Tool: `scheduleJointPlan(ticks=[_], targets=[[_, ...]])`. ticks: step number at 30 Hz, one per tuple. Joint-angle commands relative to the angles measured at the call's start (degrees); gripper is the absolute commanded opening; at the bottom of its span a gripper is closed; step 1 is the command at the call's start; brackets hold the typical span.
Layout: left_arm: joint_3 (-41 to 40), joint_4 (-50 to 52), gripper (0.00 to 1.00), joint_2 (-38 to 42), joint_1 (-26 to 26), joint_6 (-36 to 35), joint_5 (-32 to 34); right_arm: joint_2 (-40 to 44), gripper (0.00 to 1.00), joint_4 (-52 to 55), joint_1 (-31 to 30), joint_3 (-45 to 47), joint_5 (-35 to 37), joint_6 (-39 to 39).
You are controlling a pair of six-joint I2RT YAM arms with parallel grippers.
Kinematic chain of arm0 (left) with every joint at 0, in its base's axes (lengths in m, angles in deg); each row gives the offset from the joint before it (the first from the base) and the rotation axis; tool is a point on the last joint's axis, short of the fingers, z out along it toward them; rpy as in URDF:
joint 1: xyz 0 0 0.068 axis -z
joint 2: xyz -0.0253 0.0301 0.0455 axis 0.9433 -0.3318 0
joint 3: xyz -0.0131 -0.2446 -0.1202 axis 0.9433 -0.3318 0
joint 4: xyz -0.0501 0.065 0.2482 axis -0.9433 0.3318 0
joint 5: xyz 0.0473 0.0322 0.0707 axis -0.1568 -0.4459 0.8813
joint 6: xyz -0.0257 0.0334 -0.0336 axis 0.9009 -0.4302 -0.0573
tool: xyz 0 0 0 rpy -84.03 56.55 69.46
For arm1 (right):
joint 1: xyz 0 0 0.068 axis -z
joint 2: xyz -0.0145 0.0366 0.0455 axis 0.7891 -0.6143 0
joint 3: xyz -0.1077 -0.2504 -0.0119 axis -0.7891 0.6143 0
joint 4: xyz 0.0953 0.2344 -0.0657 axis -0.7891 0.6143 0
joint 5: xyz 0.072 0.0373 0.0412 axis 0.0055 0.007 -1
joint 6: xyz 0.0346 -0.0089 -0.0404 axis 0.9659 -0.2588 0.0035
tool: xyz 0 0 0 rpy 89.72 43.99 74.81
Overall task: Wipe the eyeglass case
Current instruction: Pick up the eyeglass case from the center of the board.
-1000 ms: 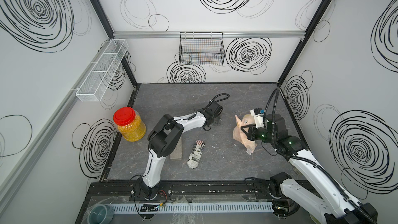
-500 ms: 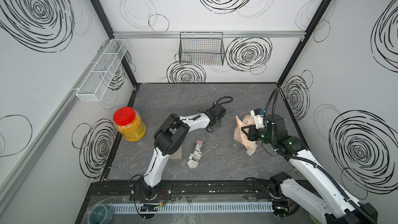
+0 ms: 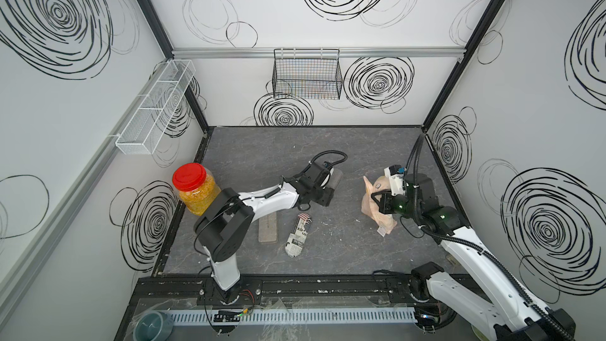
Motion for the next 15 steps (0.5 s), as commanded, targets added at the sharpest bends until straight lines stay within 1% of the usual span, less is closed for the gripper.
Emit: scheduleJointPlan(ticks=[1,2,3,5,7,9,12,15], targets=[[-2.84,-3.91,0.64,5.23,0.63,-7.24,-11.83,-1.09,0.00,-0.40,0.37,-4.54,1.19,-1.54],[-3.67,-3.62,0.64,6.39,0.93,-8.06,-13.56,-1.77,0.00,-1.11,0.38,-5.26,0.76,-1.99],[-4.42,-3.48,0.64,7.59,1.50,-8.48,-13.83,-2.71,0.00,-1.78,0.38,-6.04,0.55,-2.36],[-5.92,-3.60,0.65,10.02,2.99,-9.15,-13.14,-5.48,0.00,-3.29,0.37,-7.55,-0.02,-3.00],[-6.64,-3.30,0.65,11.62,4.57,-9.13,-12.19,-8.21,0.00,-5.00,0.42,-8.88,-2.43,-3.02],[-7.42,-3.68,0.66,13.02,5.77,-8.21,-11.67,-10.00,0.00,-8.06,0.32,-9.22,-5.51,-2.76],[-9.68,-7.47,0.65,15.51,7.80,-5.86,-10.73,-11.79,0.00,-12.86,0.24,-8.36,-8.30,-3.29],[-9.96,-8.20,0.64,16.18,9.89,-4.80,-9.19,-14.13,0.00,-13.59,-0.45,-8.95,-10.73,-4.23]])
